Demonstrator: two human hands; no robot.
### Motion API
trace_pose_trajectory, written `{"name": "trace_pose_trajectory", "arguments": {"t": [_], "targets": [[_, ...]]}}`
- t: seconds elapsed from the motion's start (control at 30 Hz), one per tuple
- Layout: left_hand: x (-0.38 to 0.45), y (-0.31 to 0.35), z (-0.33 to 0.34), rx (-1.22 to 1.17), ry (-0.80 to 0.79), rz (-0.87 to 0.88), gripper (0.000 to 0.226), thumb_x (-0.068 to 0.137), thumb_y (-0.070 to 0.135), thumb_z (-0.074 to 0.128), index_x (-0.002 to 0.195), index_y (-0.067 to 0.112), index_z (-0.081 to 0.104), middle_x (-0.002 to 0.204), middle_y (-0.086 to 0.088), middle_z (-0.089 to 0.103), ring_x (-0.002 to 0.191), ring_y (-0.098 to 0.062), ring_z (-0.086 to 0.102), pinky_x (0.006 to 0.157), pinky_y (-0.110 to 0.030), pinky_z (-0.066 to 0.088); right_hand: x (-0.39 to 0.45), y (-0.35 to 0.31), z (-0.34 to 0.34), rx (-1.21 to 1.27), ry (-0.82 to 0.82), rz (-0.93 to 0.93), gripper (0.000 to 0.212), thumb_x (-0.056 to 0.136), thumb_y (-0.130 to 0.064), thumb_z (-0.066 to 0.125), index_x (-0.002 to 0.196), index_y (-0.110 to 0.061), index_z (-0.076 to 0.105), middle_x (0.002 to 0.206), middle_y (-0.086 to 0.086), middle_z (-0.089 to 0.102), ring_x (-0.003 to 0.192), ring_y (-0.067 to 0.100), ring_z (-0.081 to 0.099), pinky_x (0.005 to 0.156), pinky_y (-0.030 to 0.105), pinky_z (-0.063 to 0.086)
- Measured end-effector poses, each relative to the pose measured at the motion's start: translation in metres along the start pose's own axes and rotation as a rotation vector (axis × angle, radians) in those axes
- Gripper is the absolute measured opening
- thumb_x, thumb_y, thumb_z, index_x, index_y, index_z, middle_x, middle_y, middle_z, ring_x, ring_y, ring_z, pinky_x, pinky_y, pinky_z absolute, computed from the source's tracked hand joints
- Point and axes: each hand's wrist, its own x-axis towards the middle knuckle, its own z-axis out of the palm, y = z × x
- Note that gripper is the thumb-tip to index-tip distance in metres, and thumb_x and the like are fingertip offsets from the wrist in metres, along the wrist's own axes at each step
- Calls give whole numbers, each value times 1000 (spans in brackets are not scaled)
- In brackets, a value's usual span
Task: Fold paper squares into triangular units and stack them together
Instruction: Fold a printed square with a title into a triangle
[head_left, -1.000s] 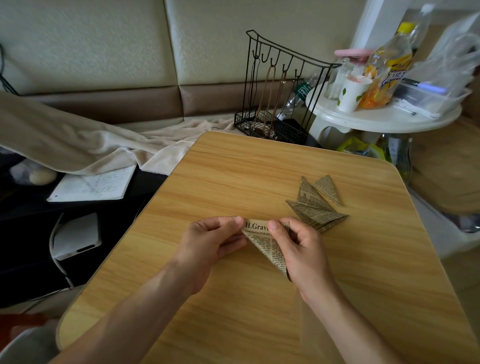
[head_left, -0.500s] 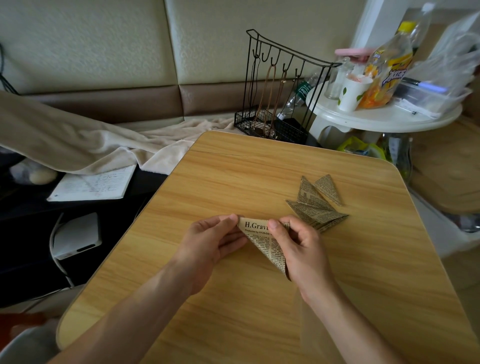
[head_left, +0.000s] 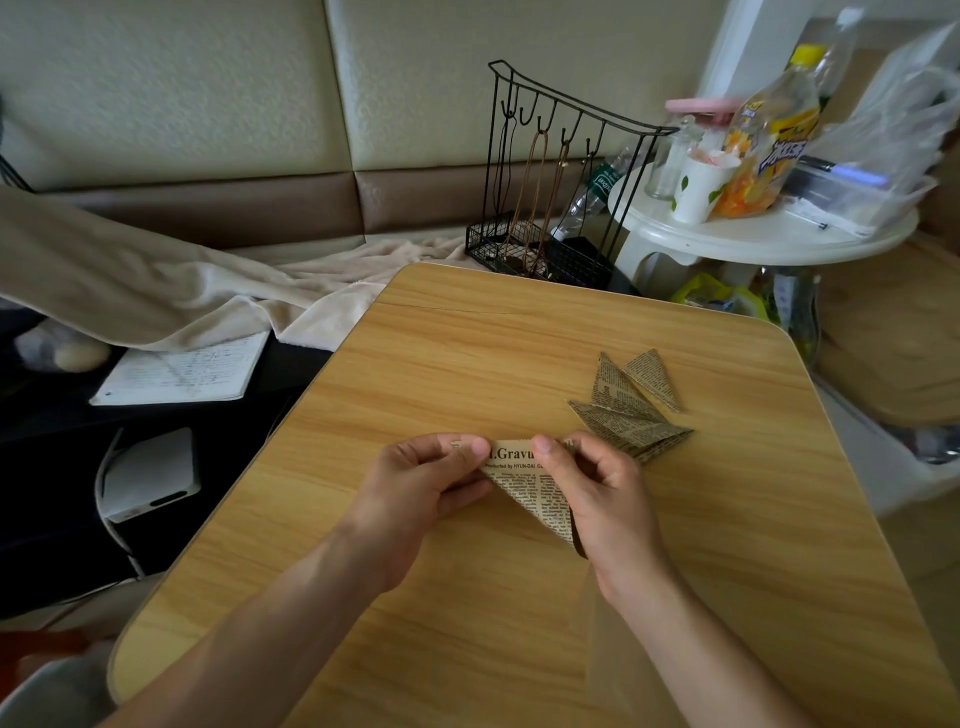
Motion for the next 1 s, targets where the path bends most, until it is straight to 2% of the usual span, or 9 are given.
{"name": "trace_pose_trajectory", "arguments": {"t": [0.13,0.23,0.3,0.47,0.53,0.63,0.83,1.0], "targets": [[0,-2,1,-36,9,5,38,78,16,78,106,-9,72,105,-21,76,99,-25,75,78,-26,61,0,-1,1,44,11,17,52,92,-42,73,80,5,58,72,20,49,73,21,43,69,38,34],[0,-1,2,-51,18,8,32,77,16,77,101,-6,74,104,-21,76,99,-26,75,77,-27,61,1,-1,1,37,18,9,48,92,-43,71,78,2,60,73,24,48,73,21,44,70,37,35],[0,-1,2,-58,26,9,26,77,16,76,95,-2,76,102,-20,77,97,-26,76,76,-28,61,1,0,0,36,16,9,47,94,-42,70,79,1,60,73,17,49,73,20,44,70,37,35],[1,0,1,-76,39,-6,17,91,16,70,87,4,81,104,-20,77,97,-27,76,77,-29,62,3,3,0,-22,45,-1,38,100,-32,67,78,0,63,71,10,49,71,16,44,67,33,35],[1,0,1,-68,38,-4,19,95,15,67,88,4,81,105,-20,77,99,-27,76,78,-29,62,3,4,0,-41,55,-11,38,100,-30,66,76,-1,63,69,10,47,69,15,42,64,33,33],[0,0,0,-49,23,8,18,95,15,67,91,4,80,105,-19,77,100,-26,76,79,-28,62,3,5,0,-63,65,-27,40,101,-27,66,75,3,60,67,19,42,68,17,39,63,34,31],[2,3,-3,273,-38,102,9,90,7,75,98,4,78,101,-17,77,96,-22,75,81,-24,60,2,6,-3,-144,0,-79,43,102,-25,64,70,1,52,58,-4,33,56,10,30,51,25,26],[1,3,-3,400,-98,169,8,88,10,77,95,9,81,96,-13,78,92,-22,75,84,-30,62,1,3,-2,-173,-69,-96,45,103,-26,64,68,-1,50,58,-1,33,56,14,30,51,38,25]]}}
